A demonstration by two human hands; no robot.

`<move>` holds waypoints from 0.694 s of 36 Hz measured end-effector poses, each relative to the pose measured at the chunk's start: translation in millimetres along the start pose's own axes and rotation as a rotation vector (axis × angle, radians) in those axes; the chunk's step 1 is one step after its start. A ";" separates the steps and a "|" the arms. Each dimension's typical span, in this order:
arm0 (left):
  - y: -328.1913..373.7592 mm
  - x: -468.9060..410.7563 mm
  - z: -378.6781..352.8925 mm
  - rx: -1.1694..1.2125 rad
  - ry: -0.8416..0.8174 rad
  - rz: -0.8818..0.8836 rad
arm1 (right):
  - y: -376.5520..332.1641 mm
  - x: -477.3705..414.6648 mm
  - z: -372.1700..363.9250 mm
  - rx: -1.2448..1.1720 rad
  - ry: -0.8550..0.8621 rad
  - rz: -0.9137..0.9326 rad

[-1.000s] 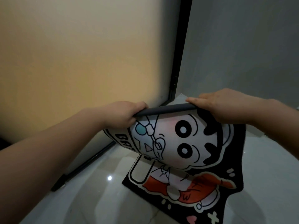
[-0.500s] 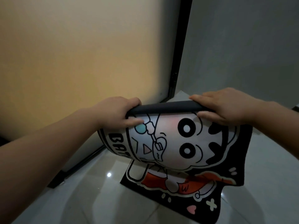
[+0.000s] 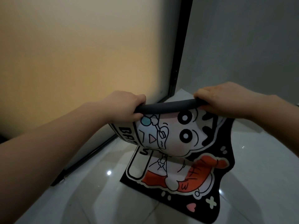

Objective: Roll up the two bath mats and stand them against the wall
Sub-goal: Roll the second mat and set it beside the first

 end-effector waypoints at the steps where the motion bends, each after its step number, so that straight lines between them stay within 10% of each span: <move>1: 0.2 -0.8 1.2 0.016 0.022 0.001 | -2.0 -0.9 1.0 -0.005 -0.017 -0.014; 25: -0.3 -8.5 2.2 0.000 0.085 0.003 | -11.6 -10.5 -13.4 -0.119 -0.004 -0.019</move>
Point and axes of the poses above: each hand's wrist, its own x-axis away from the middle knuckle, its own z-axis out of the back of the hand, y = z × x, the point moved 4 cm from there along -x, towards the middle knuckle, and after that the axes turned 11 degrees about -z, right-handed, at the moved point
